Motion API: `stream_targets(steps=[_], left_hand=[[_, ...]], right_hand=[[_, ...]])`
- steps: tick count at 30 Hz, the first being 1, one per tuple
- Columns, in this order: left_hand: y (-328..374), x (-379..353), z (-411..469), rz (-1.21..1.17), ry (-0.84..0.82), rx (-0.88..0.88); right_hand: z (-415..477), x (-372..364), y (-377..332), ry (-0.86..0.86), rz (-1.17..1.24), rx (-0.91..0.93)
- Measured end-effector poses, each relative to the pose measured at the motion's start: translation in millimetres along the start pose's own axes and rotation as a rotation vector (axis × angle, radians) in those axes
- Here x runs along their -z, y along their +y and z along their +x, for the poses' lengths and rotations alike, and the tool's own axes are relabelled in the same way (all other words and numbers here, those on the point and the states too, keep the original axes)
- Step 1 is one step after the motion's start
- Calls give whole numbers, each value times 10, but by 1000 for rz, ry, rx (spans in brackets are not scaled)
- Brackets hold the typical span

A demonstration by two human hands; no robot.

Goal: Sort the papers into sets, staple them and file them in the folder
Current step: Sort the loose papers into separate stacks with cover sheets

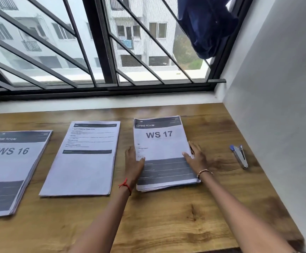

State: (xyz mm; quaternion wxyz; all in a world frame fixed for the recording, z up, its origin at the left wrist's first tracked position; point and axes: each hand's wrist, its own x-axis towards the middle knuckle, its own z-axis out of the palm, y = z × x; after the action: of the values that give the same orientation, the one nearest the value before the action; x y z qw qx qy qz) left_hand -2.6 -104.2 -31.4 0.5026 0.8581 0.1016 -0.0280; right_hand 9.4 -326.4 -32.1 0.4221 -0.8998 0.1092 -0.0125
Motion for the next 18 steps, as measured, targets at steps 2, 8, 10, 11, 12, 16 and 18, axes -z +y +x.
stream_targets(steps=[2,8,10,11,12,16,18], left_hand=[[-50,-48,-71,-49,8,-12],[-130,-144,-91,-61,55,-21],[-139,-152,-80,-62,71,-27],[-143,-156,-78,-53,79,-31],[-150,-162,-77,-49,82,-35],[-163,-160,-90,-23,102,-57],[-176,-154,-80,-23,115,-58]], right_hand=[[-46,-71,58,31,29,-3],[-22,-101,123,11,84,6],[-16,-108,133,8,95,-4],[-20,-115,129,13,103,-7],[-29,-123,125,18,108,-10],[-30,-130,113,58,131,-14],[-5,-111,91,98,174,-43]])
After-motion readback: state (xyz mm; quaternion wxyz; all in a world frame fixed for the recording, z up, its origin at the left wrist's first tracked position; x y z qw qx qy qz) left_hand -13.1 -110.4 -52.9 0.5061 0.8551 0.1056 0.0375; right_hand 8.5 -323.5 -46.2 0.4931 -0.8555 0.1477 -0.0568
